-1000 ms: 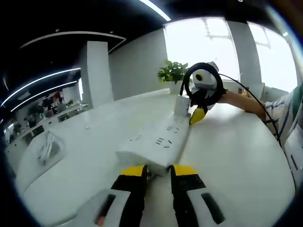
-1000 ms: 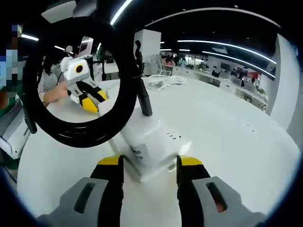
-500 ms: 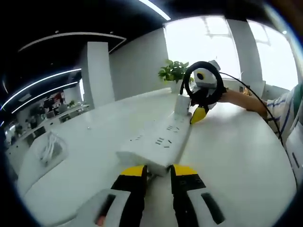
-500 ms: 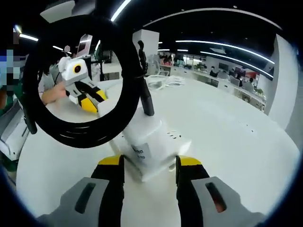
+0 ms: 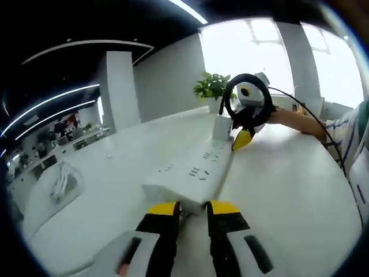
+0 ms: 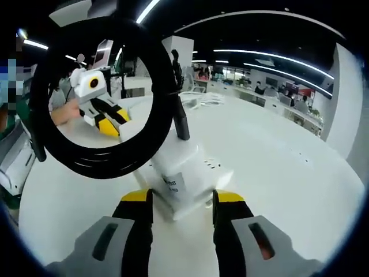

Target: Straighten the power strip on the desk, plug the charger into it

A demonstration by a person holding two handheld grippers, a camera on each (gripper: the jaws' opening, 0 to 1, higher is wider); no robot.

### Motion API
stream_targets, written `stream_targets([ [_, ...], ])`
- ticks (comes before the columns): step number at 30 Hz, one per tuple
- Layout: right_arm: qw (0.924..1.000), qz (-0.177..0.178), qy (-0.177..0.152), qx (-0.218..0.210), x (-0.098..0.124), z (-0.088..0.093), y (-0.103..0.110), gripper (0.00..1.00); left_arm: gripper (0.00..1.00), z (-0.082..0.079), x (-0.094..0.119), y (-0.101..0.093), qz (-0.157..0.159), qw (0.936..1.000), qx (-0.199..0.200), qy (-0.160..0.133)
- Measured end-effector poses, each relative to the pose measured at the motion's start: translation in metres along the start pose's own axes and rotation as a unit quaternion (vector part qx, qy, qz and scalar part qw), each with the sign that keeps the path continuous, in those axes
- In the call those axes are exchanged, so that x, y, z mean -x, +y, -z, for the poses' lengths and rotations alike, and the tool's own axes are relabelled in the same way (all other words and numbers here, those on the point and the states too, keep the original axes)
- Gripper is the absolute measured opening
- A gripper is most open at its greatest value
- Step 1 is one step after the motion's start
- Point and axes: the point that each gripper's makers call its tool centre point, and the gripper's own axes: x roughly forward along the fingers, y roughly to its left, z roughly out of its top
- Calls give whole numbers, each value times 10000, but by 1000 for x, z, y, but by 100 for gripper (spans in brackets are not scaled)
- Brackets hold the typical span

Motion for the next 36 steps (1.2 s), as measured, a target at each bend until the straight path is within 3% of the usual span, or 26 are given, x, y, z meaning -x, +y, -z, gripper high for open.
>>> stream_targets([
  [36,10000,48,37,22,-1,1,1,30,10,4,3,9,-175,9998,1,94],
])
